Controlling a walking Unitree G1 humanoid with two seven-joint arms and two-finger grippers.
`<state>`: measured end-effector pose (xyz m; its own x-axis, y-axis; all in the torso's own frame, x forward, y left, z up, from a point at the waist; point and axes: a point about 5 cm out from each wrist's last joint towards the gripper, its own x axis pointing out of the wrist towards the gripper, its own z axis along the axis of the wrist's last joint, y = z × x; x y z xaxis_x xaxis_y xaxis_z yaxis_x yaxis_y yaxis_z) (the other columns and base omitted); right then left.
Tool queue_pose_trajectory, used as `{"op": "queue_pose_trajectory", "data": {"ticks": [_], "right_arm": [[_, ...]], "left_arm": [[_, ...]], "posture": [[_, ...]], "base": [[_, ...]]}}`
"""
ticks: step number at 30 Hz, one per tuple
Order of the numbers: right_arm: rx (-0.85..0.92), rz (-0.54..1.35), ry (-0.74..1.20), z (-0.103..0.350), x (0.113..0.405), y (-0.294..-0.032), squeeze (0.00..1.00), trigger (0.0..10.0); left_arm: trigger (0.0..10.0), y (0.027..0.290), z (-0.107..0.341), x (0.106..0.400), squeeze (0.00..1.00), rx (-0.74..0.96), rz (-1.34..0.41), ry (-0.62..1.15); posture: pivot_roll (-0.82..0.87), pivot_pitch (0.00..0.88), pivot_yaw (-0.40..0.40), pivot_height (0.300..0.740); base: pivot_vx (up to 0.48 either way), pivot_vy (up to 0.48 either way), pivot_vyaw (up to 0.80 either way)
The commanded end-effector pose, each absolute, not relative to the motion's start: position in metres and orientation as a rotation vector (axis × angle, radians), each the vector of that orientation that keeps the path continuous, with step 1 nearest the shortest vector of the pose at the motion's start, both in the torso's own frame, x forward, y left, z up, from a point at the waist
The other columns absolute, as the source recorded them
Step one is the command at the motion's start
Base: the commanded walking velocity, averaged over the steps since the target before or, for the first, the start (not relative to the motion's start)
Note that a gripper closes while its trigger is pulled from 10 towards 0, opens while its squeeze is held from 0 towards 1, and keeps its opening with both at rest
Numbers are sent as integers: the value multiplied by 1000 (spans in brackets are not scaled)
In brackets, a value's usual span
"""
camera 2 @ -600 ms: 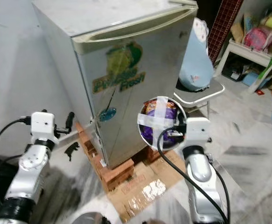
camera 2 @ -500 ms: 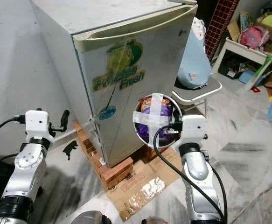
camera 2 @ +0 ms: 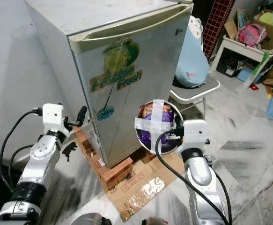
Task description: Restocking fridge
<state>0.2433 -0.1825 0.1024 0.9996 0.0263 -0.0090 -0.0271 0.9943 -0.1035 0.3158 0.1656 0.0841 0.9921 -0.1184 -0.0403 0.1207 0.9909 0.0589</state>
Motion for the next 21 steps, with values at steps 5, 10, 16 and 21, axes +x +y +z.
{"op": "queue_pose_trajectory", "data": {"ticks": [5,10,16,21], "right_arm": [[-112,12,-31,113,243,-188,0,10000],[-113,30,-26,113,243,-185,0,10000],[-120,35,0,109,234,-191,0,10000],[-127,17,21,107,226,-197,0,10000]], "left_arm": [[10000,160,86,322,0,52,-143,24],[10000,150,79,328,0,48,-181,77],[10000,120,69,334,0,56,-283,167],[10000,89,70,333,0,55,-458,177]], "posture": [[-2,0,-12,740],[2,0,-20,740],[4,0,-23,740],[-12,0,-18,740]], "base": [[0,0,0],[0,0,0],[0,0,0],[0,0,0]]}}
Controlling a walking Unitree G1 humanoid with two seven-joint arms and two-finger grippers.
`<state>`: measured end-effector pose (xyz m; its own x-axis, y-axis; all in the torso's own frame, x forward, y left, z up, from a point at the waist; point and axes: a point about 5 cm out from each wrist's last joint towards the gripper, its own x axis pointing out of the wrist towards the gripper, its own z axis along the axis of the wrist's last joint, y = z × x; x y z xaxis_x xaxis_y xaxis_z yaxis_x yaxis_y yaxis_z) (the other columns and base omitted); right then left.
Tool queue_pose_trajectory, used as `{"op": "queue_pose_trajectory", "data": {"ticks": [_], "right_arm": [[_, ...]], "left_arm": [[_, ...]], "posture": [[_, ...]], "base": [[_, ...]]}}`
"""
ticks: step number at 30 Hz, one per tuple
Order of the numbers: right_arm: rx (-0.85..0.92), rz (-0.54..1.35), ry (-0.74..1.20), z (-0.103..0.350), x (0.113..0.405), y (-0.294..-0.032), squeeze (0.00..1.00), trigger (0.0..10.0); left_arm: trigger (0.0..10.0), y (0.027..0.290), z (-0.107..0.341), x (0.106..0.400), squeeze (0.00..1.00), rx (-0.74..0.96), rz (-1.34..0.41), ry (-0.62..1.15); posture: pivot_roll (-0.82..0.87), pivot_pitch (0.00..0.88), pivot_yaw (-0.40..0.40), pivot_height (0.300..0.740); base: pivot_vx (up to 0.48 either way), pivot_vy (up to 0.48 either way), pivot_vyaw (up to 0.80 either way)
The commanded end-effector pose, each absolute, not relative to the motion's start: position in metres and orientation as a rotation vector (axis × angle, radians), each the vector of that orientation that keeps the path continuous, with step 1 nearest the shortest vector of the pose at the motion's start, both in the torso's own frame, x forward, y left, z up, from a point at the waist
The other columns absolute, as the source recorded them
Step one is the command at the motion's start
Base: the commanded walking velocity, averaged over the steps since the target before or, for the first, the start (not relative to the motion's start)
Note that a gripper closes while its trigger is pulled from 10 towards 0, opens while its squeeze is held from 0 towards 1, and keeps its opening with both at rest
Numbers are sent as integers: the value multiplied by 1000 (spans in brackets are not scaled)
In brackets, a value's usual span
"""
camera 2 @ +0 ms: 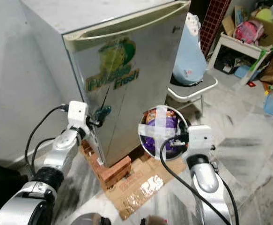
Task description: Restocking fridge
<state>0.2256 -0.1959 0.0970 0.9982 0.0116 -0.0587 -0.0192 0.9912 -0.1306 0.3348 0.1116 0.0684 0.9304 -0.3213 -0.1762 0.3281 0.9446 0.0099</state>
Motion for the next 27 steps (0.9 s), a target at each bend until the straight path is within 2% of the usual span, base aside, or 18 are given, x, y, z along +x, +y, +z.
{"op": "queue_pose_trajectory", "data": {"ticks": [1,3,4,10,13,18,23,27], "right_arm": [[-128,16,21,107,226,-197,0,10000],[-132,0,27,107,223,-201,0,10000],[-132,-22,40,105,219,-205,0,10000],[-83,-124,81,99,213,-217,0,10000],[-84,-147,85,99,212,-219,0,10000],[-85,-163,86,99,212,-219,0,10000],[-77,-223,92,98,212,-222,0,10000],[-77,-223,92,98,212,-222,0,10000]], "left_arm": [[10000,87,70,333,0,55,-478,176],[10000,71,68,326,0,70,-612,180],[10000,59,65,318,0,102,-748,188],[10000,42,58,293,0,131,-1016,201],[10000,39,61,285,0,136,-1091,181],[10000,40,66,286,0,130,-1068,148],[10000,57,69,291,0,134,-964,128],[10000,57,69,291,0,134,-964,128]], "posture": [[-12,0,-18,740],[-17,0,-14,740],[-15,0,-13,740],[-10,0,-9,740],[-5,0,-9,740],[-3,0,-8,740],[1,0,-4,740],[1,0,-4,740]], "base": [[0,0,0],[0,0,0],[0,0,0],[0,0,0],[0,0,0],[0,0,0],[0,0,0],[0,0,0]]}}
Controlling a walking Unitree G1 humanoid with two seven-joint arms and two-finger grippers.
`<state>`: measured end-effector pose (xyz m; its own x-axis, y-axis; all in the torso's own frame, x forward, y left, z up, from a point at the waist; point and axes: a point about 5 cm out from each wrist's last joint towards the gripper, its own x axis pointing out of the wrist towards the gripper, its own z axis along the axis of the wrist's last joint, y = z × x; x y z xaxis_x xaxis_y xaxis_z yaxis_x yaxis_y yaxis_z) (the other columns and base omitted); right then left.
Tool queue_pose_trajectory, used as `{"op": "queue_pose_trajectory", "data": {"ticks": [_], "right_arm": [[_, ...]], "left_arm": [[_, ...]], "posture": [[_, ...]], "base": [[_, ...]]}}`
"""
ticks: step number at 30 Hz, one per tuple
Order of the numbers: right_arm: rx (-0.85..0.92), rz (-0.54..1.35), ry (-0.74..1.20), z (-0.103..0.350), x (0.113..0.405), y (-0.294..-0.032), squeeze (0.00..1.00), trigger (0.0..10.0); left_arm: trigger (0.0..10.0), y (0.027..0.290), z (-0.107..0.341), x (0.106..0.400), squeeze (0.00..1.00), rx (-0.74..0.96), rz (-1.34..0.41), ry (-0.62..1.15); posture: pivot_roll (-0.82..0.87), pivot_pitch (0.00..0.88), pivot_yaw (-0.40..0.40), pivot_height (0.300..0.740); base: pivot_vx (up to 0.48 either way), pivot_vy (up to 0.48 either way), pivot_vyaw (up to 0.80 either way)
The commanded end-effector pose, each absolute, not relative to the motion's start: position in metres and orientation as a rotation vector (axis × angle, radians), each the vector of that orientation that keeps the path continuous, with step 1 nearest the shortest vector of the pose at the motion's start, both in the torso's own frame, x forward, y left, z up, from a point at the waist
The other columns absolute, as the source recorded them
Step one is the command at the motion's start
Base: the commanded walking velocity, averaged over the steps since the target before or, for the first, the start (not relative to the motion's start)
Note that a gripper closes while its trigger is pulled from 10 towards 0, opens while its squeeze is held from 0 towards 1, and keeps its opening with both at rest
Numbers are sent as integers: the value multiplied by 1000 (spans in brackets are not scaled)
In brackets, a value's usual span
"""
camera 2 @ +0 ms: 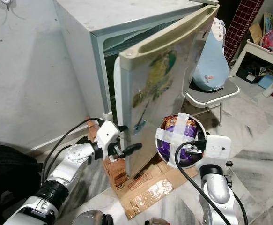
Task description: Restocking fridge
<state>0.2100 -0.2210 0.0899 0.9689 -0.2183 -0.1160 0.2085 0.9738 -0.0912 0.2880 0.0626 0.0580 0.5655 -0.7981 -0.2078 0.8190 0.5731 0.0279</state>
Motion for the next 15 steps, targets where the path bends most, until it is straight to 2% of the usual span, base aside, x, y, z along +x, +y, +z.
{"op": "queue_pose_trajectory", "data": {"ticks": [1,6,12,15], "right_arm": [[-77,-223,92,98,212,-222,0,10000],[-71,-234,97,98,211,-223,0,10000],[-30,-364,163,89,203,-236,0,10000],[-51,-415,181,87,199,-241,0,10000]], "left_arm": [[10000,57,69,291,0,134,-964,128],[10000,59,69,291,0,132,-958,131],[10000,57,73,288,0,126,-992,108],[10000,56,74,287,0,123,-999,108]], "posture": [[1,0,-4,740],[3,0,-4,740],[1,0,2,740],[-3,0,5,740]], "base": [[0,0,0],[0,0,0],[0,0,0],[0,-259,0]]}}
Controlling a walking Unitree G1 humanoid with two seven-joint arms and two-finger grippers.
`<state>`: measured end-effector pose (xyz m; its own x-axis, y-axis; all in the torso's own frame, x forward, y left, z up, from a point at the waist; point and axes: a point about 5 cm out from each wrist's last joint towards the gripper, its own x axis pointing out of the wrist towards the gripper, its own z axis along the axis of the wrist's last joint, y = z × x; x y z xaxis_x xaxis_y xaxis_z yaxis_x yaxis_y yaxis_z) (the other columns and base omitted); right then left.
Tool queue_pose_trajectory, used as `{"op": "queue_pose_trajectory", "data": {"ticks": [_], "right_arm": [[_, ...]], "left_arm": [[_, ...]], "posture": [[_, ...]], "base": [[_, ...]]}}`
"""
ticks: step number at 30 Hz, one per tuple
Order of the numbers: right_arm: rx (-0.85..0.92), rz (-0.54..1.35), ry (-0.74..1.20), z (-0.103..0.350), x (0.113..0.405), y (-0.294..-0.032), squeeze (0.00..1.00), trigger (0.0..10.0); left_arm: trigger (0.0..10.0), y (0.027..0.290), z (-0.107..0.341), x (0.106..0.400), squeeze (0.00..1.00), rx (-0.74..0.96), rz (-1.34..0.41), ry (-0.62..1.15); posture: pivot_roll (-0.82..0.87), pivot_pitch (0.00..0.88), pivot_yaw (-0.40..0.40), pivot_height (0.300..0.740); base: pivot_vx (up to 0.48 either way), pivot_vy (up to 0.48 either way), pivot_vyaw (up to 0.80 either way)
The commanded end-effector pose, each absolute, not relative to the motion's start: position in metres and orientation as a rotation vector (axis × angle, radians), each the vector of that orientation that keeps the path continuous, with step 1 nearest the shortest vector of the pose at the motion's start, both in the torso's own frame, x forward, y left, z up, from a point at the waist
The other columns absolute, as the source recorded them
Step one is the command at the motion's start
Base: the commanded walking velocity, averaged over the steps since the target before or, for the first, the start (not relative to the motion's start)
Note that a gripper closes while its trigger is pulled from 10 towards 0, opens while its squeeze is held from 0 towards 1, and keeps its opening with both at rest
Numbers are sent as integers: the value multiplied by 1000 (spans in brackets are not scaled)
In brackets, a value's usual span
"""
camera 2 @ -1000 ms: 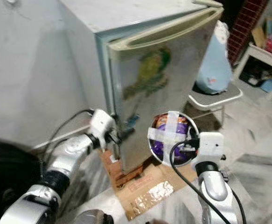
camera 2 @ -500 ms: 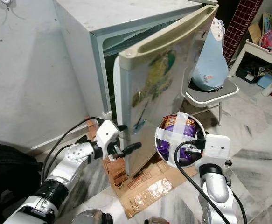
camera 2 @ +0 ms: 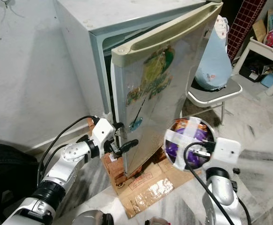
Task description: Restocking fridge
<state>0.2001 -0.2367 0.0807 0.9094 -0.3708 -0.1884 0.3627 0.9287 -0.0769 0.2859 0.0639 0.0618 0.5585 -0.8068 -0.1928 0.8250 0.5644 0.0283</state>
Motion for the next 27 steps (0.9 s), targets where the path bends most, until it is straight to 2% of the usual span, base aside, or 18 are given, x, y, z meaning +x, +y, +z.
{"op": "queue_pose_trajectory", "data": {"ticks": [1,8,11,16,27], "right_arm": [[-61,-432,188,87,197,-243,0,10000],[-43,-481,218,83,194,-248,0,10000],[-49,-497,224,83,194,-249,0,10000],[-59,-567,262,79,187,-257,0,10000],[-65,-592,276,77,185,-260,0,10000]], "left_arm": [[10000,55,74,287,0,122,-1000,108],[10000,54,76,287,0,116,-1011,104],[10000,51,76,286,0,109,-1038,114],[10000,46,70,266,0,118,-1252,197],[10000,44,71,265,0,112,-1238,186]], "posture": [[-4,0,5,740],[-6,0,6,740],[-6,0,5,740],[-8,0,5,740],[-6,0,3,740]], "base": [[0,-266,0],[0,-357,0],[0,0,0],[0,0,0],[0,0,0]]}}
